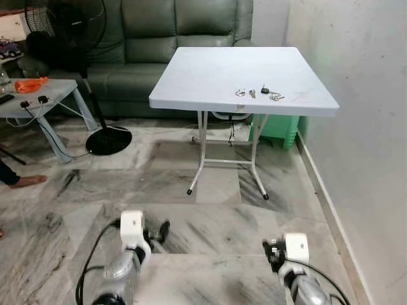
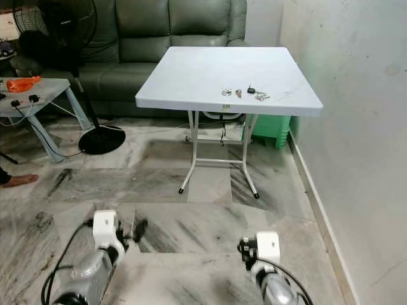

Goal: Hang keys on a hook

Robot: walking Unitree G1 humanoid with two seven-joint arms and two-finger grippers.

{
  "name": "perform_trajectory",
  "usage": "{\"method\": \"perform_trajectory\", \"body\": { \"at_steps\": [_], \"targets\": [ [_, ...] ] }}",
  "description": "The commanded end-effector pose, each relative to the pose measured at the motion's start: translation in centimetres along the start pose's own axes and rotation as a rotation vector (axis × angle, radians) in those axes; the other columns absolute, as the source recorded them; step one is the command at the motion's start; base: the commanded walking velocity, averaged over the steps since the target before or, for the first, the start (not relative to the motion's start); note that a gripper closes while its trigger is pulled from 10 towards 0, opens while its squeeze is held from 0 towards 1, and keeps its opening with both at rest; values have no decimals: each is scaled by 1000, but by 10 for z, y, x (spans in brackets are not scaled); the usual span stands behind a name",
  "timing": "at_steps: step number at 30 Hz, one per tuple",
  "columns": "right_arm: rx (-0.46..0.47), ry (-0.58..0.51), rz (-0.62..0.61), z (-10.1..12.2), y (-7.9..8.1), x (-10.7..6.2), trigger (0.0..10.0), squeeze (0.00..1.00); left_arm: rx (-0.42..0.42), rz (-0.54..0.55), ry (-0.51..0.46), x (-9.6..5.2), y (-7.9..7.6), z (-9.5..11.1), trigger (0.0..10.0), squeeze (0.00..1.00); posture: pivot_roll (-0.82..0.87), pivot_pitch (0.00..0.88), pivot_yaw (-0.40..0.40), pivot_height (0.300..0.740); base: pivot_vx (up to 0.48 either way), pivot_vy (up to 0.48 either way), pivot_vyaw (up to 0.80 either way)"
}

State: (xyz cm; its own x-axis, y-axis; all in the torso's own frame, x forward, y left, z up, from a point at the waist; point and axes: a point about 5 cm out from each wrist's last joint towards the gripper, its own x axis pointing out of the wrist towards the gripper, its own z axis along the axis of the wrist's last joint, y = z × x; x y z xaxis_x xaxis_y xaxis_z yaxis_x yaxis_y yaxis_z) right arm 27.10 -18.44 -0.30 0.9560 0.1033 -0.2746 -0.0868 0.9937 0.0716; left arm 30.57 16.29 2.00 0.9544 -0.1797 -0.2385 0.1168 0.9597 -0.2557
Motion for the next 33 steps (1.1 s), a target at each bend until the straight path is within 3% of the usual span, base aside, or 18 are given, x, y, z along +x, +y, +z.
{"method": "perform_trajectory", "body": {
  "at_steps": [1,3,6,7,8,21,28,33],
  "targets": [
    [9,-94,12,21,0,8,10000,0,-6,-2,-94,7,3,23,10000,0,-40,0,-5,740,0,0,0],
    [19,-142,22,31,2,12,10000,0,30,6,-144,10,1,34,10000,0,-40,0,-5,740,0,0,0],
    [25,-211,64,46,5,16,10000,0,17,-7,-161,14,-3,41,10000,0,-39,0,-8,740,0,0,0],
    [16,-229,78,50,7,17,10000,969,8,-20,-164,15,-5,43,10000,0,-39,0,-10,740,0,0,0],
    [19,-252,96,54,8,17,10000,1000,16,-32,-178,16,-8,45,10000,0,-37,0,-13,740,0,0,0],
    [-16,-333,144,73,7,13,10000,1000,101,-141,-230,22,-26,65,10000,0,-24,0,-34,740,0,0,0],
    [-15,-360,120,78,6,11,10000,1000,52,-29,-238,24,-18,71,10000,0,-30,0,-27,740,0,0,0],
    [6,-376,93,82,7,10,10000,1000,46,-18,-244,24,-20,72,10000,0,-23,0,-24,740,0,0,0]
  ]
}}
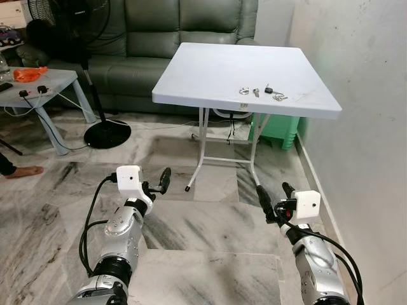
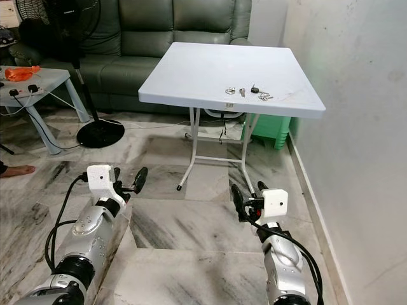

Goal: Hang keys on a hook

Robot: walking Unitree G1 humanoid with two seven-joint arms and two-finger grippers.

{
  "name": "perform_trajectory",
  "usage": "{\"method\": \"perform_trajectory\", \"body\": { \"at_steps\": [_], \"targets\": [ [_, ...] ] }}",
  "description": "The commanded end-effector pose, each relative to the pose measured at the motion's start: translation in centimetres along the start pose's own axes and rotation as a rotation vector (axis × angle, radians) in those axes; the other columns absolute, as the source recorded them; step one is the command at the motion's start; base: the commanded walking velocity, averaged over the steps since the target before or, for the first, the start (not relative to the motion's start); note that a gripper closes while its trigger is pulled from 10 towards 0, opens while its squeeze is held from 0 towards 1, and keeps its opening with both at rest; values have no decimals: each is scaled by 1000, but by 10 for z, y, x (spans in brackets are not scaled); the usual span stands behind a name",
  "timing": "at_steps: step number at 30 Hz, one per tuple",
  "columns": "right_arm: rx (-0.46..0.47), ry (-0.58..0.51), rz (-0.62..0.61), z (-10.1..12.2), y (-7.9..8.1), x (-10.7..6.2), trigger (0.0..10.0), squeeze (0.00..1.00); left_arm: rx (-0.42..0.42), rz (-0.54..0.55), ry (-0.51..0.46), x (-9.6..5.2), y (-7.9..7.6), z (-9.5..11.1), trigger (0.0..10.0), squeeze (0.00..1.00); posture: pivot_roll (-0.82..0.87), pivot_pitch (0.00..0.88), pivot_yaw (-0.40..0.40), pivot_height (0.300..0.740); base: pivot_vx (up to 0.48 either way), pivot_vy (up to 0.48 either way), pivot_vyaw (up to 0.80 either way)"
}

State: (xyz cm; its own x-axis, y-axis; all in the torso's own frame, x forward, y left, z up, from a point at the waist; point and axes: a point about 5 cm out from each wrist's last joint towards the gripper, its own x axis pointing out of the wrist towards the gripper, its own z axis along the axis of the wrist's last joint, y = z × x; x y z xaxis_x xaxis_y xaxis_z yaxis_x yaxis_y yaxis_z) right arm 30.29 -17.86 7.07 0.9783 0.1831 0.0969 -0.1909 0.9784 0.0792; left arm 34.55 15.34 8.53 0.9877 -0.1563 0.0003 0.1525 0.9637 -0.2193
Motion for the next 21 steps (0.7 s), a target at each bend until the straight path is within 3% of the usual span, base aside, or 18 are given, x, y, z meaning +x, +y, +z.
{"method": "perform_trajectory", "body": {
  "at_steps": [1,2,4,5,11,21],
  "targets": [
    [11,-3,-22,3,-2,1,10000,1000,8,10,11,1,1,2,10000,0,-23,0,-24,740,0,0,0],
    [12,-11,-22,6,-2,2,10000,463,5,-16,-1,0,-1,3,10000,0,-19,0,-25,740,0,0,0],
    [12,-14,-21,6,-2,2,10000,463,1,-33,-13,0,-3,5,10000,0,-19,0,-24,740,0,0,0],
    [9,-28,-11,10,-2,1,10000,0,18,-68,-40,-4,-5,7,10000,0,-21,0,-23,740,0,0,0],
    [7,-36,5,14,1,-4,10000,0,6,-88,-40,-17,-4,0,10000,0,-22,0,-21,740,0,0,0],
    [16,-11,18,12,7,-8,10000,0,-10,-47,-41,-21,-4,1,10000,0,-16,0,-29,740,0,0,0]
  ]
}}
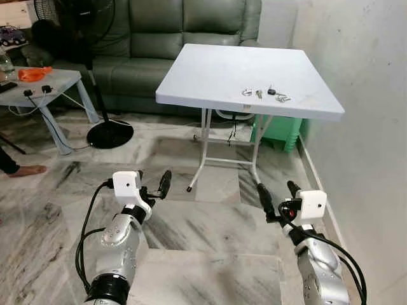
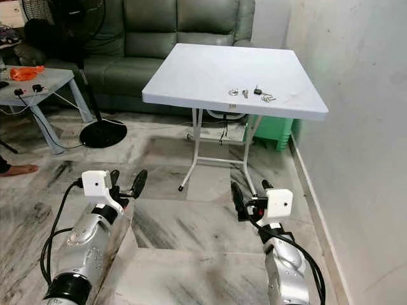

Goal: Hang keys on a hook

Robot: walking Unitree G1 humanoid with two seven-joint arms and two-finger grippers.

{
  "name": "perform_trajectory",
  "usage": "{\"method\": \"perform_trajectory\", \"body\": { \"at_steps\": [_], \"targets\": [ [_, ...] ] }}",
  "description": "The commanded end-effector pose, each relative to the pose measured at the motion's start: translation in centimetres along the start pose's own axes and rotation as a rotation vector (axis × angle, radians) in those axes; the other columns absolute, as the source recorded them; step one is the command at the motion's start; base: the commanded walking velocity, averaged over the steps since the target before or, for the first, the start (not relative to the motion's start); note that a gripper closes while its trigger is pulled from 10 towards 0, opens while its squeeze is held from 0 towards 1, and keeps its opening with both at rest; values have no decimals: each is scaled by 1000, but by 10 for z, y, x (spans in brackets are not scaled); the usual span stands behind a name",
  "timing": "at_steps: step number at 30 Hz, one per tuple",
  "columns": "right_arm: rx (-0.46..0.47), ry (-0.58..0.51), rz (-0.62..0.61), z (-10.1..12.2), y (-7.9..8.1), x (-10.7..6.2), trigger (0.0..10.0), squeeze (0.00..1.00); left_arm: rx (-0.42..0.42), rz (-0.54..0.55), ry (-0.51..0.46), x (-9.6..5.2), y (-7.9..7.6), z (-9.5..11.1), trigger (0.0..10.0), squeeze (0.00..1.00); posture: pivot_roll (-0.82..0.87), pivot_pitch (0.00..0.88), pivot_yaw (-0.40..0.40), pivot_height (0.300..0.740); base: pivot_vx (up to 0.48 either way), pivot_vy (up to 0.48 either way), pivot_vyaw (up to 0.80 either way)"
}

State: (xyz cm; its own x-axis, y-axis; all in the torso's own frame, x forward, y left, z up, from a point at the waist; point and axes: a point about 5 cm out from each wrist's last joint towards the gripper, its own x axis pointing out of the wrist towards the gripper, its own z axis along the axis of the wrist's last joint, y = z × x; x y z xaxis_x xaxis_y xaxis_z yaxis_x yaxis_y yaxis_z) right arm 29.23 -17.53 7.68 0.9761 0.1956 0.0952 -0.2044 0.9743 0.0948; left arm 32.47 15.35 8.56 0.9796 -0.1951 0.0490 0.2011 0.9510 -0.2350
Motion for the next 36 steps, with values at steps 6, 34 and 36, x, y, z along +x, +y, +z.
{"method": "perform_trajectory", "body": {
  "at_steps": [6,34,36],
  "targets": [
    [-2,-12,5,7,0,1,10000,0,8,12,2,1,1,4,10000,0,-22,0,-29,740,0,0,0],
    [-3,-16,-9,10,-2,-1,10000,0,-34,9,-7,4,3,11,10000,0,-25,0,-24,740,88,0,0],
    [-5,-15,-9,10,-2,-1,10000,0,-35,9,-7,4,3,12,10000,0,-24,0,-25,740,422,0,0]
  ]
}}
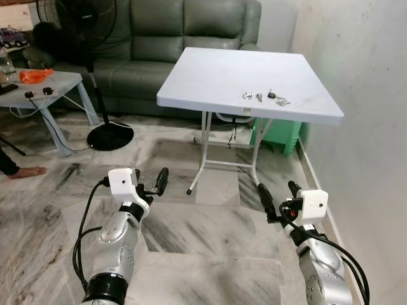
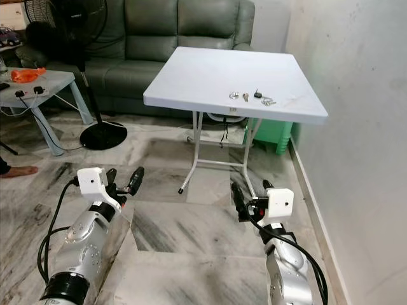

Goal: Hang keys on a hook

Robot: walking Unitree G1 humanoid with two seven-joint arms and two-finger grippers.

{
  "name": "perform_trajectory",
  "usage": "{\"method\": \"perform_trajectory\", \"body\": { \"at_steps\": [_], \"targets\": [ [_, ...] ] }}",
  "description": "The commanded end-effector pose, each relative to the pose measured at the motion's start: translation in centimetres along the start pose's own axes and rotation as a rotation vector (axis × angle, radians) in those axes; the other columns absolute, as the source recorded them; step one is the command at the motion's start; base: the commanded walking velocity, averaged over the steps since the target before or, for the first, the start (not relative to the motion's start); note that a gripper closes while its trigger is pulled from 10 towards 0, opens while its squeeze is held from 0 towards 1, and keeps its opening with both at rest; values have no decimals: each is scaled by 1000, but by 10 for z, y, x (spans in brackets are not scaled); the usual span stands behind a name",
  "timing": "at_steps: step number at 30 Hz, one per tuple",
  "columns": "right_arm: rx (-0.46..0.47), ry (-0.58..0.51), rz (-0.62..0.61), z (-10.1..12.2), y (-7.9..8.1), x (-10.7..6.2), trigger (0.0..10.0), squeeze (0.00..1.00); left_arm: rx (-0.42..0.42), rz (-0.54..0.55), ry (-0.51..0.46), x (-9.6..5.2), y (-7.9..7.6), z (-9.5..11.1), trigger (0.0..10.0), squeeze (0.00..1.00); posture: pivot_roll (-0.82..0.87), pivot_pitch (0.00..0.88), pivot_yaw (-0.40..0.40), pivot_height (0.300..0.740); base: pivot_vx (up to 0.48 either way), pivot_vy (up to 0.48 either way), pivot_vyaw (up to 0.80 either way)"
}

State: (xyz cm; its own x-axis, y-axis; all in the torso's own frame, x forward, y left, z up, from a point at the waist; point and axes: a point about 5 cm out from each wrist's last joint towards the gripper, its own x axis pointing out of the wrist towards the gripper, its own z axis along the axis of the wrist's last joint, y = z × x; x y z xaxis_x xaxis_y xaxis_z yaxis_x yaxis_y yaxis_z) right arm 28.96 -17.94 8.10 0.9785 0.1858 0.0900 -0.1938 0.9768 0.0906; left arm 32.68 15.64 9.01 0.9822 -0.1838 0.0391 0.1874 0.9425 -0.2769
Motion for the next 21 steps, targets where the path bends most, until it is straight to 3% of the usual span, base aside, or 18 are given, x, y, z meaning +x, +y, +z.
{"method": "perform_trajectory", "body": {
  "at_steps": [1,21],
  "targets": [
    [1,-19,2,5,1,2,10000,0,8,-5,-13,3,0,7,10000,0,-25,0,-24,740,424,0,0],
    [-1,-21,5,6,1,0,10000,0,0,-9,-10,4,-1,7,10000,0,-27,0,-24,740,422,0,0]
  ]
}}
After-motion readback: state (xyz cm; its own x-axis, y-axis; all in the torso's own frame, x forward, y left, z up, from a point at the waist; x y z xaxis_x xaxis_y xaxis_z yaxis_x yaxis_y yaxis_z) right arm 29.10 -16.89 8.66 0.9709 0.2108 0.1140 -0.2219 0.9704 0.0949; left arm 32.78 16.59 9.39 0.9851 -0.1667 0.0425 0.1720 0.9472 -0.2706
